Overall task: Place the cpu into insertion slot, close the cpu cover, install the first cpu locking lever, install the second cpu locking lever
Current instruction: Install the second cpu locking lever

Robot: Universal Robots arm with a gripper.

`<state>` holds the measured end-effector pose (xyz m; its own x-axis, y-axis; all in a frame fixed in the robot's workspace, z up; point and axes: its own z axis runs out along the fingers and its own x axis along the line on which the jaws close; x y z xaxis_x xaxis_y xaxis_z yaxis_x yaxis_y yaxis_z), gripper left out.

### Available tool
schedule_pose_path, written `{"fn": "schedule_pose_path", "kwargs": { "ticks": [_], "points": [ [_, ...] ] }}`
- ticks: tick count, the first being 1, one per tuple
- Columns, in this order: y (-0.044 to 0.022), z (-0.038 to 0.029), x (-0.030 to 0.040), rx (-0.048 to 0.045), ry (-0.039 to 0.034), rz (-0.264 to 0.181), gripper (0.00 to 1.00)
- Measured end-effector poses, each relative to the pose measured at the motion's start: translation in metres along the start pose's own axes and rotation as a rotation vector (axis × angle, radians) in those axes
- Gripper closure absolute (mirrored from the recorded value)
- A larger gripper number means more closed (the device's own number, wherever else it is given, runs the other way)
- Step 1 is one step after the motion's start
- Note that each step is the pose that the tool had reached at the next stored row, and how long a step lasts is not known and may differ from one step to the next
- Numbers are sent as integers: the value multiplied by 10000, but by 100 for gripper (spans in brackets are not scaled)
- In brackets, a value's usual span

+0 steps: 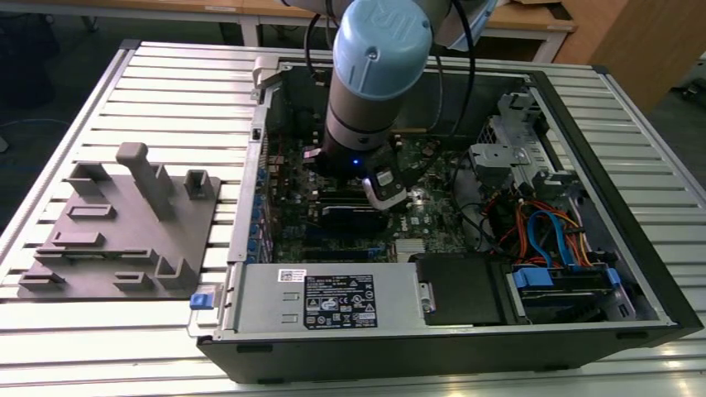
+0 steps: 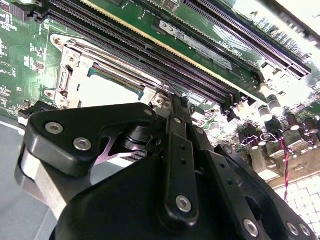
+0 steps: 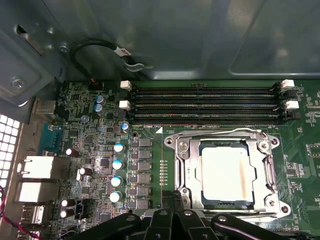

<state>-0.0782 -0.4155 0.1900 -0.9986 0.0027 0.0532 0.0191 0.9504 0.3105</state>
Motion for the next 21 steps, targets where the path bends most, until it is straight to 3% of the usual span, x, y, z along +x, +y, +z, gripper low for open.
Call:
{"fn": "schedule_pose_path", "kwargs": {
  "ticks": [21],
  "points": [
    [-45,-12,6,-21,-11,36,90]
  ]
}}
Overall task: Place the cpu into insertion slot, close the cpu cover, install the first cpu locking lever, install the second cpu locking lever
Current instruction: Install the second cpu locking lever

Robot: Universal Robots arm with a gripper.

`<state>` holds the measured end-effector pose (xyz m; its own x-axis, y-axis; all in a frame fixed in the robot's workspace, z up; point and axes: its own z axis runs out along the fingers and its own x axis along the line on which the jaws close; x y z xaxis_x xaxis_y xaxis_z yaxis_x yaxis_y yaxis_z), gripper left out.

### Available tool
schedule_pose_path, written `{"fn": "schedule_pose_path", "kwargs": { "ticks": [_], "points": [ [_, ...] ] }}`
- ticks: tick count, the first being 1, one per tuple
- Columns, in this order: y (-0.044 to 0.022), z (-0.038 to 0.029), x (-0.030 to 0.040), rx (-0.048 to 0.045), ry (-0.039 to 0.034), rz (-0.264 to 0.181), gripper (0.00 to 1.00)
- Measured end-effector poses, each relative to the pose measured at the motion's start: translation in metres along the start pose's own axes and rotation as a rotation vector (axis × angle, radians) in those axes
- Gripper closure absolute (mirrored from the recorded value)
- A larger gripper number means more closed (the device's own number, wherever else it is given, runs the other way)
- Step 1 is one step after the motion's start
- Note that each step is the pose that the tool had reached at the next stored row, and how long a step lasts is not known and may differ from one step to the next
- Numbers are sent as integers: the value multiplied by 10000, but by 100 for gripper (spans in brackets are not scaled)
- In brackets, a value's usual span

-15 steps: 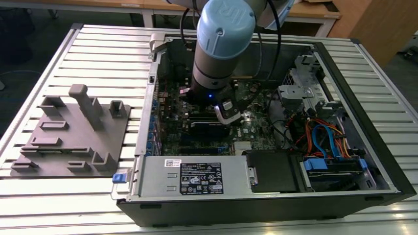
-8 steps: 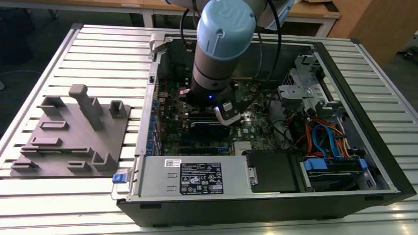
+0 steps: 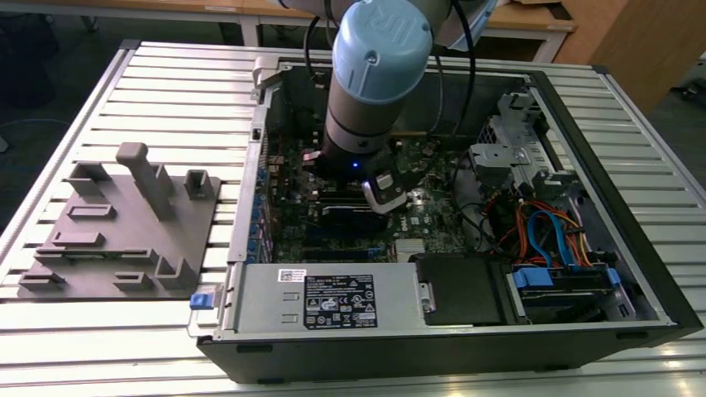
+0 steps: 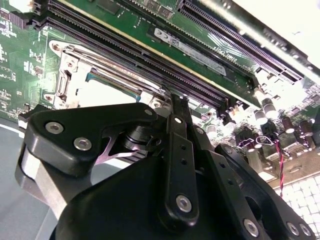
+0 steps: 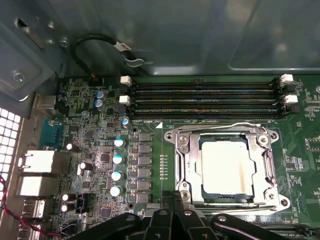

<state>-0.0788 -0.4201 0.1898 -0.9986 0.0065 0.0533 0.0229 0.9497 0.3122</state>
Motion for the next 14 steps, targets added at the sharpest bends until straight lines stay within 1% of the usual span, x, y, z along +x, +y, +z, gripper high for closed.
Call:
{"fn": "schedule_pose_path", "kwargs": {
  "ticks": [4,11,14],
  "points": [
    [-1,2,10,-38,-10,33,90],
    [-3,9,40,-71,-180,544,90],
    [-4,13,57,-77,-206,621,90]
  ]
}}
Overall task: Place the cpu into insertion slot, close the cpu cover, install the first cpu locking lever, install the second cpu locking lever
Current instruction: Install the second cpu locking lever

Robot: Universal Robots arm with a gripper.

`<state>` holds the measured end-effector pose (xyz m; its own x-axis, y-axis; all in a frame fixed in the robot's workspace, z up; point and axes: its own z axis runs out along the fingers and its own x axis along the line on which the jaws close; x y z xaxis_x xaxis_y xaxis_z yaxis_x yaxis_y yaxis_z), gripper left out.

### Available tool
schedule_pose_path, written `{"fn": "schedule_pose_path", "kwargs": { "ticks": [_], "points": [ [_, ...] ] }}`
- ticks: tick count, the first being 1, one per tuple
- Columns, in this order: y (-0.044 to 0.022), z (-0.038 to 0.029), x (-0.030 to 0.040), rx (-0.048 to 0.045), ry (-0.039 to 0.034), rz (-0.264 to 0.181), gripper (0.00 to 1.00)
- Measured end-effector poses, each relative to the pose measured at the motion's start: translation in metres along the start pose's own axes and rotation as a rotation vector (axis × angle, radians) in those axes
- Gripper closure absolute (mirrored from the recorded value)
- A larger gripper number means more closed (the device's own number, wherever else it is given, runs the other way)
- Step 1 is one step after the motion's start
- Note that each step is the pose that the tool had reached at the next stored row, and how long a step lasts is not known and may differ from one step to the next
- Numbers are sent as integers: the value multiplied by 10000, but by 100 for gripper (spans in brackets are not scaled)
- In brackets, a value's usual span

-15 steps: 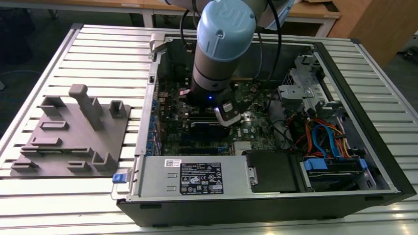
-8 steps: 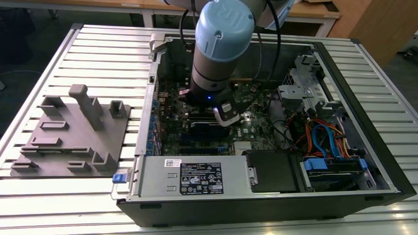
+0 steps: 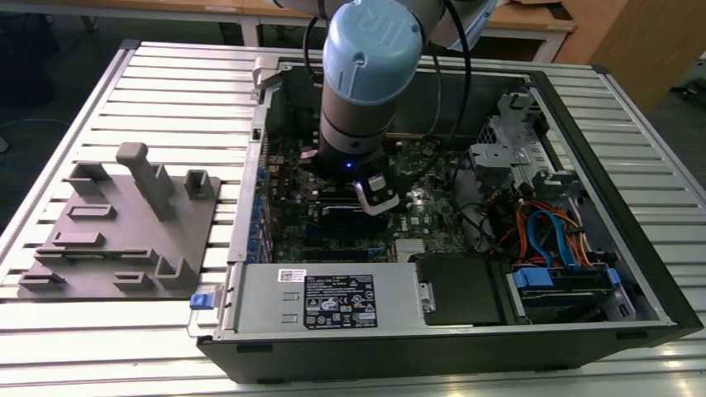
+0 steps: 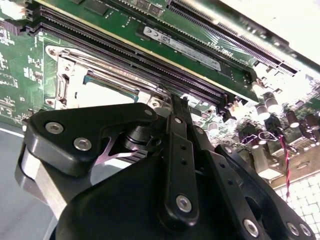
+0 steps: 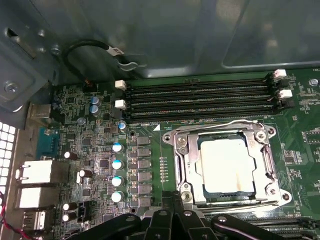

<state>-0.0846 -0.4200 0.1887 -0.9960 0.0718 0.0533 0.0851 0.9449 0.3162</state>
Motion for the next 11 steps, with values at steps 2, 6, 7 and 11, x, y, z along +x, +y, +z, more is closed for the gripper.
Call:
{"fn": "schedule_pose_path", "kwargs": {
  "ticks": [2,6,7,11],
  "points": [
    [-2,2,7,-4,-5,15,90],
    [-4,7,10,-20,-10,34,90],
    [-4,7,10,-22,-11,36,90],
    [5,-19,12,-25,-12,37,90]
  ]
}}
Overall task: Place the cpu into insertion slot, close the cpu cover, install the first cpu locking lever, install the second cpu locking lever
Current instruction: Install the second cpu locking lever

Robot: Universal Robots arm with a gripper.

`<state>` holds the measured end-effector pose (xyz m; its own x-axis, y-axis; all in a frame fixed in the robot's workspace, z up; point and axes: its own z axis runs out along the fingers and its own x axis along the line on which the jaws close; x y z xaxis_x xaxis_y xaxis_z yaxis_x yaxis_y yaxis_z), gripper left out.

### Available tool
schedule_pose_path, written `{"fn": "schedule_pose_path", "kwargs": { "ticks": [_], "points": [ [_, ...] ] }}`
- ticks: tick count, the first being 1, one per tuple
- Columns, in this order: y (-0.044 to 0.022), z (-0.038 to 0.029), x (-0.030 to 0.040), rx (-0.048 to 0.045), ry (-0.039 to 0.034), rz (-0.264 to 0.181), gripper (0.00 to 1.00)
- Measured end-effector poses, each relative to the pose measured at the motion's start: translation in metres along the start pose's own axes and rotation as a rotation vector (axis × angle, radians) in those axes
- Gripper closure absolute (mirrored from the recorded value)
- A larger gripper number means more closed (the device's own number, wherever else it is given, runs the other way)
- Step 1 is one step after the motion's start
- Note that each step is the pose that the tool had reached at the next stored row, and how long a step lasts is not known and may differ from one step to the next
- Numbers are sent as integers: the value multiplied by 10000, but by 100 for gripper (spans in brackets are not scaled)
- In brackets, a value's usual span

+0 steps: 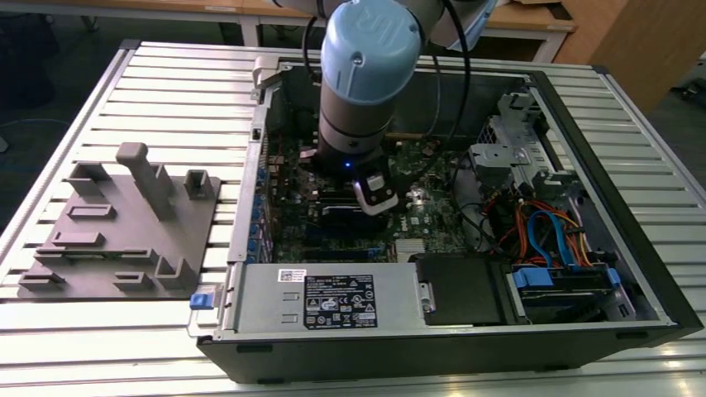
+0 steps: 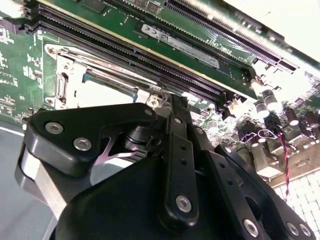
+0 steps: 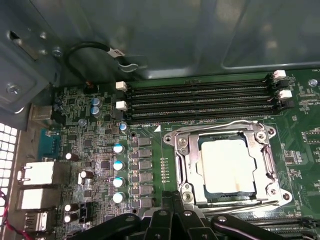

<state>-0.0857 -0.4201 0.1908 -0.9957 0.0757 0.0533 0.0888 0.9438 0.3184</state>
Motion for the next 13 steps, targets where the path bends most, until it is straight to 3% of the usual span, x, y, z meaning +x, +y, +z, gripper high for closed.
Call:
{"fn": "schedule_pose_path", "kwargs": {
  "ticks": [6,13],
  "points": [
    [25,-74,6,-2,-1,6,90],
    [27,-81,6,-16,-1,12,90]
  ]
}}
